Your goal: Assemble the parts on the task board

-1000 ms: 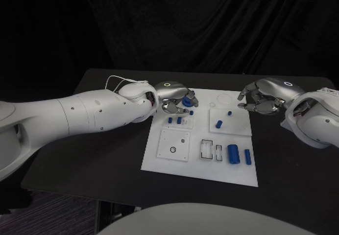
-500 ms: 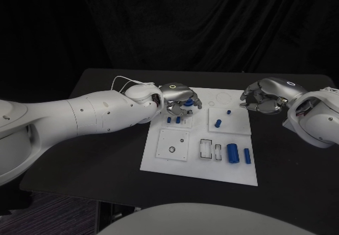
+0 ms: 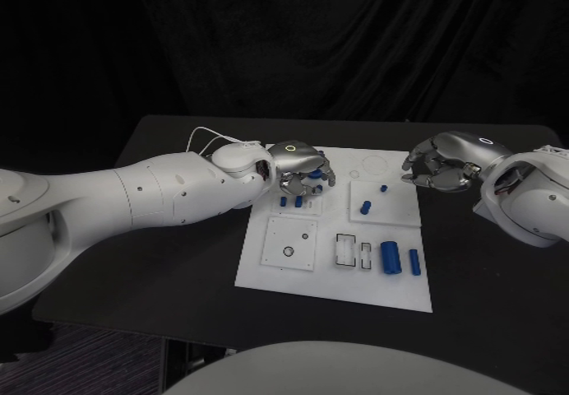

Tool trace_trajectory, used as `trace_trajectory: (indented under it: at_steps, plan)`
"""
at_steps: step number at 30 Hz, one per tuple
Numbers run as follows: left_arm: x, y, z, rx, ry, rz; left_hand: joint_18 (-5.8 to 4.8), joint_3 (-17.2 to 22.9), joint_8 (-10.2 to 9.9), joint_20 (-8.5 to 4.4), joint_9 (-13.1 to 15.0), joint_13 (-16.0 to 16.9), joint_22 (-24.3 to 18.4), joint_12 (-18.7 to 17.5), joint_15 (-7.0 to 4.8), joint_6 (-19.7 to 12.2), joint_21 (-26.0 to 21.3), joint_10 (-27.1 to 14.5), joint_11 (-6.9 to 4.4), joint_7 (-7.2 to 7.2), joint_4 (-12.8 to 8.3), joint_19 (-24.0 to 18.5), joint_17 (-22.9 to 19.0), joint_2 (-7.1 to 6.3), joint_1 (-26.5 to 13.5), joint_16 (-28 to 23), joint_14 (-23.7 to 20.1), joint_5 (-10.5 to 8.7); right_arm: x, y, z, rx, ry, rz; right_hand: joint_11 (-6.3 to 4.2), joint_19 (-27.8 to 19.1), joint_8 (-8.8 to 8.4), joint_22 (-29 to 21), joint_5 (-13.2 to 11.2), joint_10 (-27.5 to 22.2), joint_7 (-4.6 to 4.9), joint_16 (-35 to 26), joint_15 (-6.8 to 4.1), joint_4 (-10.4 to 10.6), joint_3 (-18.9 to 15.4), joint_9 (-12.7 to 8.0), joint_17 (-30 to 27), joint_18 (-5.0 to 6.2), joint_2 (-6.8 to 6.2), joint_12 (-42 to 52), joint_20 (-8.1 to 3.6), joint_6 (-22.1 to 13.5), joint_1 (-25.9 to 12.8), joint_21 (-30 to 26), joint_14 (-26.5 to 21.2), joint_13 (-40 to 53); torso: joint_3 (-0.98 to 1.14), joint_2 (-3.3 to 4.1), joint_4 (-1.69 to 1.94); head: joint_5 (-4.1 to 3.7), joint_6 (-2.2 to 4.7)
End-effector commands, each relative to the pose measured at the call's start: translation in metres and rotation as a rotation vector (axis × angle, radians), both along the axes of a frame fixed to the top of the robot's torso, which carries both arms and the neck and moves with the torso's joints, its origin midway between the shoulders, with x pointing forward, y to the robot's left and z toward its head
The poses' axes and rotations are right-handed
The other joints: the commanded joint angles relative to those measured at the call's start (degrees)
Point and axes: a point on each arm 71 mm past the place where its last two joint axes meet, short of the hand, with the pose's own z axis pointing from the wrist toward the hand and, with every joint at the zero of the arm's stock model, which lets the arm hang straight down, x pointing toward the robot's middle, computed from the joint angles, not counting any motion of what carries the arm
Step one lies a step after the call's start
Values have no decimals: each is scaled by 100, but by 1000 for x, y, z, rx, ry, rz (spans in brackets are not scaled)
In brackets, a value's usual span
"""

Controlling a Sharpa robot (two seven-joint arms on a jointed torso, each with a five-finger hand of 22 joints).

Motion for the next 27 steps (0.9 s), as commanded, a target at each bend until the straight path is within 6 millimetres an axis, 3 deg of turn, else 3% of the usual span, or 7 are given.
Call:
trace_trajectory:
  at_steps: [1, 14, 22, 27]
  plan:
    - [0, -1, -1, 28, -14, 0, -30, -22, 26, 11, -8, 9, 966, 38, -2, 41, 13, -40, 17, -7, -8, 18, 2, 2, -32, 21, -2, -1, 1, -1, -1, -8, 23, -14, 3, 31, 35, 841, -36, 28, -8, -26, -10, 39, 8, -9, 870, -13, -43, -20, -6, 37, -5, 6, 349, 16, 3, 2, -2, 3, -1]
    - [3, -4, -7, 40, -8, 7, -34, -24, 69, 5, -21, 85, 974, 191, -12, 175, 31, 72, 0, 39, -61, 36, -11, 39, -13, 54, 4, 12, 3, 2, -3, -16, 40, -9, 4, 16, 35, 827, -47, 8, -10, -69, -10, 45, 11, -13, 840, -3, -38, -41, -7, 41, -3, -47, 337, -13, 6, 2, 1, -4, -1]
    - [4, -7, -11, 52, 5, 11, -37, 12, 86, -3, -18, 90, 978, 210, -22, 223, 43, 87, -11, 31, -104, 46, -21, 73, 33, 63, 4, 57, 3, 1, -4, -22, 51, -12, 16, -7, 81, 811, -63, -22, -26, -123, -1, 56, 21, -7, 804, 8, -23, -76, -3, 136, 7, -121, 320, -60, 6, -3, 22, -23, -1]
    - [3, -8, -14, 50, 8, 8, -43, 45, 125, -17, -6, 65, 988, 219, -38, 319, 74, 175, -35, 39, -132, 71, -12, 105, 57, 93, 37, 54, 4, 1, -5, -23, 53, -11, 19, -14, 102, 807, -65, -29, -31, -142, 2, 59, 25, -4, 792, 11, -20, -85, -1, 178, 15, -142, 314, -73, 4, -5, 1, -9, -1]
